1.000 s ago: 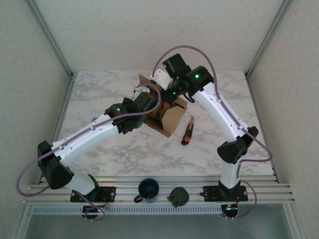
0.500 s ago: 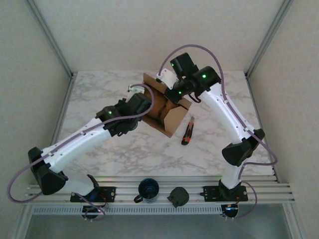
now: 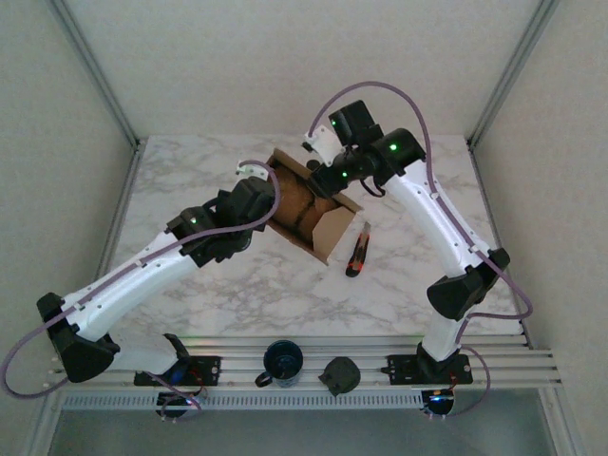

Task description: Unpack the express box

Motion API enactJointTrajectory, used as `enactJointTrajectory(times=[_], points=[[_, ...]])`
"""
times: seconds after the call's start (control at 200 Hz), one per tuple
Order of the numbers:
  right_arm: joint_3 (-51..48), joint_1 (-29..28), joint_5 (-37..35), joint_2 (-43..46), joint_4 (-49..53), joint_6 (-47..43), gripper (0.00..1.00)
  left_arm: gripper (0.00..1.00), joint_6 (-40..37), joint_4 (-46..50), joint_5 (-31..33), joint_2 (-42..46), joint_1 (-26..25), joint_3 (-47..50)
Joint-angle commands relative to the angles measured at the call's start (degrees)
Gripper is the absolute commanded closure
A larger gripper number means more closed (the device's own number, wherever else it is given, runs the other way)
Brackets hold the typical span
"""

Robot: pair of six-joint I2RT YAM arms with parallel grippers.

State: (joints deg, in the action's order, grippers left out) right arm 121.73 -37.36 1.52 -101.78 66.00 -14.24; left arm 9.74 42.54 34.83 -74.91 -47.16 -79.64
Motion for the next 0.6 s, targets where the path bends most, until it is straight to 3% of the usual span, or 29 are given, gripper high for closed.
enactJointTrajectory(times=[0.0,0.125,0.245,0.38,0.596], points=[[1.8,0.5,-4.2,0.8,-0.3,13.8,0.18,1.00,1.9,-2.9,0.1,1.6,0.3,-0.2],[-1.9,0.2,-5.5,6.2,-2.7,28.5,0.23,1.00,3.4,-3.5,-0.3,0.9,0.3,-0.1],[-15.6,-1.5,2.8,15.7,-14.2,43.5,0.42,1.00,5.1,-3.5,-0.1,-0.3,0.4,0.0],[-30.8,-3.8,9.0,23.3,-27.0,58.6,0.44,1.00,7.1,-3.0,0.0,-1.4,0.4,0.1],[-32.5,-9.9,0.3,30.3,-26.2,62.5,0.35,1.00,9.6,-2.0,-0.3,-1.5,0.4,0.0]])
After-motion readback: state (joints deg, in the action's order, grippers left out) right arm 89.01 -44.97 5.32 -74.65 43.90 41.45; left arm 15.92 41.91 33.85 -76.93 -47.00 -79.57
